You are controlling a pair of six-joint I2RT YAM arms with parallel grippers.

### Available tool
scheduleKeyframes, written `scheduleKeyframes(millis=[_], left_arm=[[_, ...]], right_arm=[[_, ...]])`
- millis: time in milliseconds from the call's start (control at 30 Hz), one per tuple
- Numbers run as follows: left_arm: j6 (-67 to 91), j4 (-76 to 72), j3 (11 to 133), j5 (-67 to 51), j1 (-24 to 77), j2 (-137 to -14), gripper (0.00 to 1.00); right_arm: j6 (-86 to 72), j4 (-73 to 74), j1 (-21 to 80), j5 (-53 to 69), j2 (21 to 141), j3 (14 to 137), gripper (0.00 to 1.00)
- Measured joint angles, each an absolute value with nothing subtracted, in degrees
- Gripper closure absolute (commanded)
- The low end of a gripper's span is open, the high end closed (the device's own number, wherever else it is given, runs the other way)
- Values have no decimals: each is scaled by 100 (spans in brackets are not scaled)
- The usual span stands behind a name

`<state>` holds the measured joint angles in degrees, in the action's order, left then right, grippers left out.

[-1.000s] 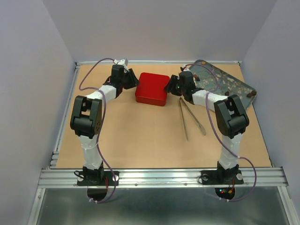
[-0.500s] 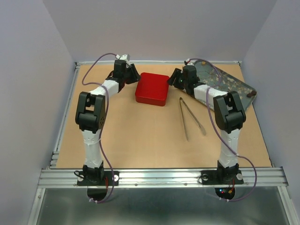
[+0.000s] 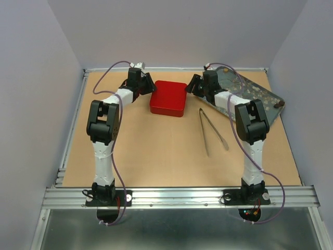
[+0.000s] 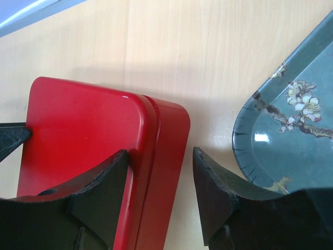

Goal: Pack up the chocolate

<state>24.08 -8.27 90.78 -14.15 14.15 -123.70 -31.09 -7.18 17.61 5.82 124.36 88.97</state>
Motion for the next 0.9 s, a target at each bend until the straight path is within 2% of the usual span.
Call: scheduleKeyframes(millis=[533,667,767,900], left_arm=[[2423,-840,9192,-1378,1428,-12477,51],[2392,-849,9192,-1326,1448,-12475,50],[2340,-845,9192,-1284,1457,-12449,46],[2257,-738,9192,-1168,1470,-12361,34]], right_arm=[[-3028,-174,1767,449,12702,9467,43],[-3022,-167,1767,449,12702,9467,37],[-2967,-78,1767,449,12667,9467,32],[-2783,226,1765,416,12499,9448,29]])
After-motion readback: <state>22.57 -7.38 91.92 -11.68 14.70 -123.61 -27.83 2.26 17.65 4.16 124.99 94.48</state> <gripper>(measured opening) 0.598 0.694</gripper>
